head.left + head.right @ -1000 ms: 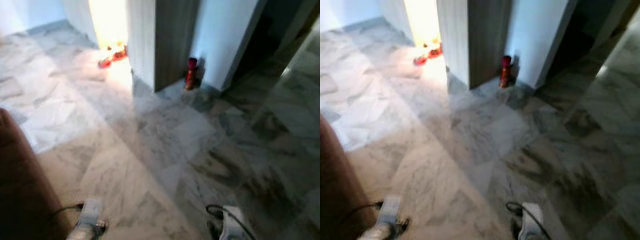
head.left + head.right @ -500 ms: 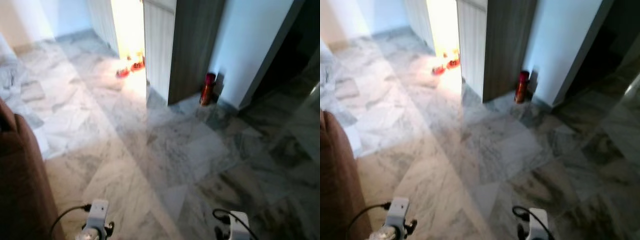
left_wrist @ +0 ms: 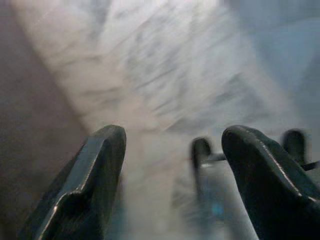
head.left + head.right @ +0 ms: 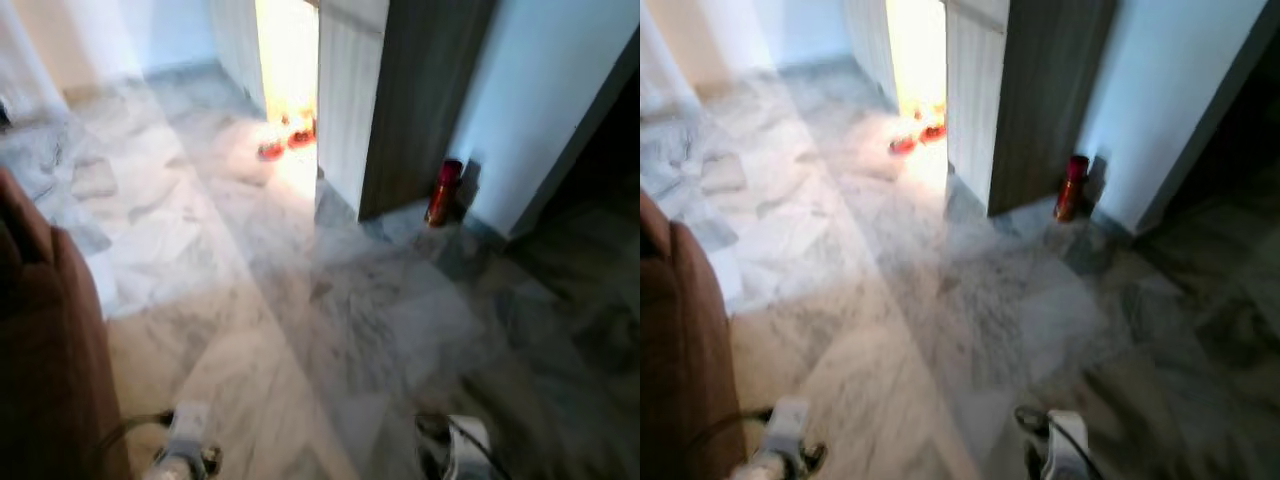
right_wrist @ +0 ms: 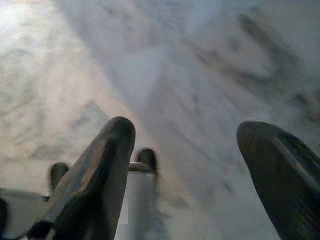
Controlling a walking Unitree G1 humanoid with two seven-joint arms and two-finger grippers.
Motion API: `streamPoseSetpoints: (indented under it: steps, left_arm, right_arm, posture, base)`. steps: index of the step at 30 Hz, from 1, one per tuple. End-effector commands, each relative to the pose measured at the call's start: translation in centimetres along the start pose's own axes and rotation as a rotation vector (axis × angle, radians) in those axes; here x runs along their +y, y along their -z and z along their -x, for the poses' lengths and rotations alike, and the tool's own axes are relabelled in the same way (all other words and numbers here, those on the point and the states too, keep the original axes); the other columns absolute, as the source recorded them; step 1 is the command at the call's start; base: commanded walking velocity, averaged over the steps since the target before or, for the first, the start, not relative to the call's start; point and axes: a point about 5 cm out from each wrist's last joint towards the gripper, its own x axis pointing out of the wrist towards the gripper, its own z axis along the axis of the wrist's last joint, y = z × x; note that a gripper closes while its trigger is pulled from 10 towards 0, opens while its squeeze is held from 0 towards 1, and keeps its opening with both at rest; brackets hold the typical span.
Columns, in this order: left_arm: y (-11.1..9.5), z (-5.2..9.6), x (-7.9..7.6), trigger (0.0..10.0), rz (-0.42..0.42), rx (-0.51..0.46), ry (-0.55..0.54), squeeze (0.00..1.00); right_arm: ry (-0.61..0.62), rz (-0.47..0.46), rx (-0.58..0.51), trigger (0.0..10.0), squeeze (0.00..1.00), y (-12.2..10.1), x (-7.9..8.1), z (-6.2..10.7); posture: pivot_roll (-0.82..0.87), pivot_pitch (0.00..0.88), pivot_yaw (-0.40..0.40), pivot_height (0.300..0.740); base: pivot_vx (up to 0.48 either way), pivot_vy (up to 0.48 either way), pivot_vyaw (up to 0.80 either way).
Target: Move the pillow to the sofa from floor
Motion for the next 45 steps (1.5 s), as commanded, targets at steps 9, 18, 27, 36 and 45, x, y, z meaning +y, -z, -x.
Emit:
streamPoseSetpoints:
  steps: [9,18,27,36,45]
  left_arm:
    - [0.46,0.14,1.35,10.0,-0.001,0.02,-0.041,0.0]
    - [0.42,0.16,1.49,10.0,0.001,0.014,-0.053,0.0]
    - [0.39,0.17,1.59,10.0,0.002,0.008,-0.057,0.0]
    - [0.33,0.16,1.58,10.0,0.004,0.007,-0.059,0.0]
    - [0.27,0.15,1.61,10.0,0.005,0.007,-0.06,0.0]
  right_arm:
    - [-0.012,-0.016,-0.026,10.0,0.0,-0.81,0.75,-0.18]
    - [-0.016,-0.021,-0.026,10.0,0.0,-0.8,0.86,-0.18]
    - [-0.018,-0.037,-0.029,10.0,0.0,-0.79,0.95,-0.17]
    - [-0.014,-0.034,-0.031,10.0,0.0,-0.86,0.91,-0.19]
    - [-0.016,-0.033,-0.03,10.0,0.0,-0.91,0.96,-0.2]
  posture:
    - [0.09,0.033,-0.06,0.74]
    - [0.09,0.04,-0.057,0.74]
    - [0.09,0.051,-0.054,0.74]
    - [0.09,0.059,-0.055,0.74]
    - [0.09,0.061,-0.054,0.74]
  base:
    - [0.261,0.0,0.0]
    - [0.145,0.0,0.0]
    - [0.0,0.0,0.0]
    - [0.0,0.0,0.0]
    - [0.0,0.0,0.0]
